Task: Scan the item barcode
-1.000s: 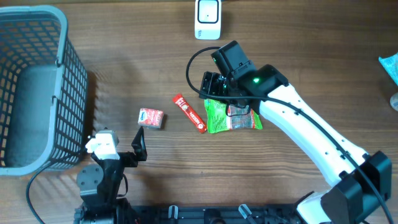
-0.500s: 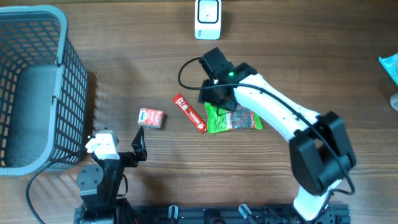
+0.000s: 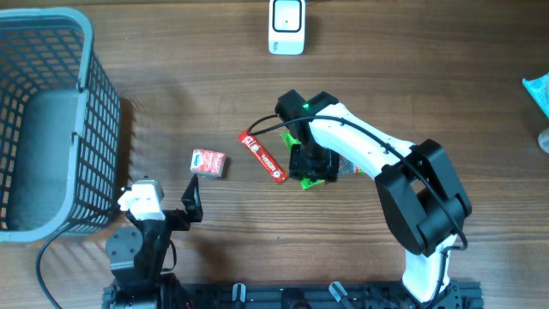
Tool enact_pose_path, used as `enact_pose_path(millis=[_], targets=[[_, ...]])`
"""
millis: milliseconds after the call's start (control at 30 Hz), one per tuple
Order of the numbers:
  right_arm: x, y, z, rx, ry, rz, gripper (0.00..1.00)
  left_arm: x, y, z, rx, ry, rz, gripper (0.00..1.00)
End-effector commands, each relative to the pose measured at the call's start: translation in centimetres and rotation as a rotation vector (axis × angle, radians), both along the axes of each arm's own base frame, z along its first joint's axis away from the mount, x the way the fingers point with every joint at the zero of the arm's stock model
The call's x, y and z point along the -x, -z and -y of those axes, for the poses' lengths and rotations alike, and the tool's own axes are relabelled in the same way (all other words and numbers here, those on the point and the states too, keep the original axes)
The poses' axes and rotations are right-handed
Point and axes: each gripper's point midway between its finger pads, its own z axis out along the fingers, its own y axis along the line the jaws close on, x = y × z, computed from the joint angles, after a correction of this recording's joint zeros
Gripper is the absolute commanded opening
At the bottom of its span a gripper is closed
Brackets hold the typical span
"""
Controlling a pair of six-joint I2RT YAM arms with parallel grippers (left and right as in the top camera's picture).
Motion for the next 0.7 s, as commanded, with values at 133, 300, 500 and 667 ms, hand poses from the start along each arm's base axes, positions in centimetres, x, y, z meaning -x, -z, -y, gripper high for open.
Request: enact_pose_path(millis=[133, 300, 500, 667], targets=[[-1.6, -6.8, -2.7, -0.191, 0.095, 0.118, 1.0, 0.0, -0.1, 0.0, 0.011, -0.002, 0.005, 1.0], [-2.6, -12.6, 0.6, -0.153, 0.511, 0.349, 1.0, 0.0, -0.1, 0.0, 0.011, -0.002, 0.005, 1.0], [1.3, -14.5, 6.0, 0.033, 0.673, 0.404, 1.0, 0.0, -0.1, 0.0, 0.011, -0.002, 0.005, 1.0], [4.9, -22.7, 10.9, -0.147, 0.701, 0.702, 1.0, 0.0, -0.1, 0.0, 0.011, -0.002, 0.005, 1.0]])
